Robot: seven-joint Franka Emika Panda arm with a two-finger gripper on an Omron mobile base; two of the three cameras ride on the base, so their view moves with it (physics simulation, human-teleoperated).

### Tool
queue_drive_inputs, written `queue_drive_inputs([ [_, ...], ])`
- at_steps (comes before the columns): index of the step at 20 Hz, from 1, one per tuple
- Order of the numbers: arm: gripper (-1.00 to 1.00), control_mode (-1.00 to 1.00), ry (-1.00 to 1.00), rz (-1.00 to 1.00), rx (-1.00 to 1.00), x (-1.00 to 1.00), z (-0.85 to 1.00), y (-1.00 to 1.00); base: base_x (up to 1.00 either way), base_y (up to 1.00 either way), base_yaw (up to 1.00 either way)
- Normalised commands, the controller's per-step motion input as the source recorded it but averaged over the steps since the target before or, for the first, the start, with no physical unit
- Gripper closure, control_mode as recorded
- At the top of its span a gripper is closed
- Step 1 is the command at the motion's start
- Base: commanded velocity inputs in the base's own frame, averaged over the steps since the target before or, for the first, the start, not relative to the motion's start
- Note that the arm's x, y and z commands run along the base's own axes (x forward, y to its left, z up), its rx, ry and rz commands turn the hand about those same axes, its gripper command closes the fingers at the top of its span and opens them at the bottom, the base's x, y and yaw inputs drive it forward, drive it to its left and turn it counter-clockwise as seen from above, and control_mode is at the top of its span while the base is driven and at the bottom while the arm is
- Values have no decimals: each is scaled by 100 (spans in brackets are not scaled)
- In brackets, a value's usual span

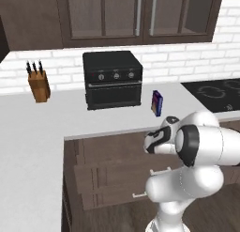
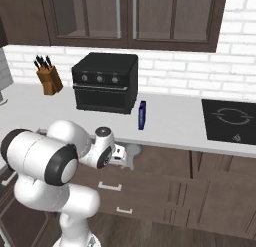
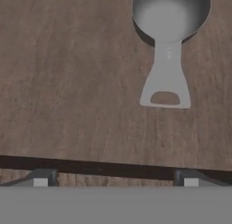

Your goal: Pick the measuring cup from the drawer and place it on the counter.

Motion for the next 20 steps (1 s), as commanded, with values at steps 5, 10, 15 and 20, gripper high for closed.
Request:
queue_drive_inputs([
  [5,-100,-100,4,0,0,11,-21,0,0,0,0],
  [10,-100,-100,19,0,-1,-17,-50,0,0,0,0],
  [15,-100,-100,18,0,0,-94,-34,-9,0,0,0],
  [20,-100,-100,15,3,0,-100,-48,-31,0,0,0],
])
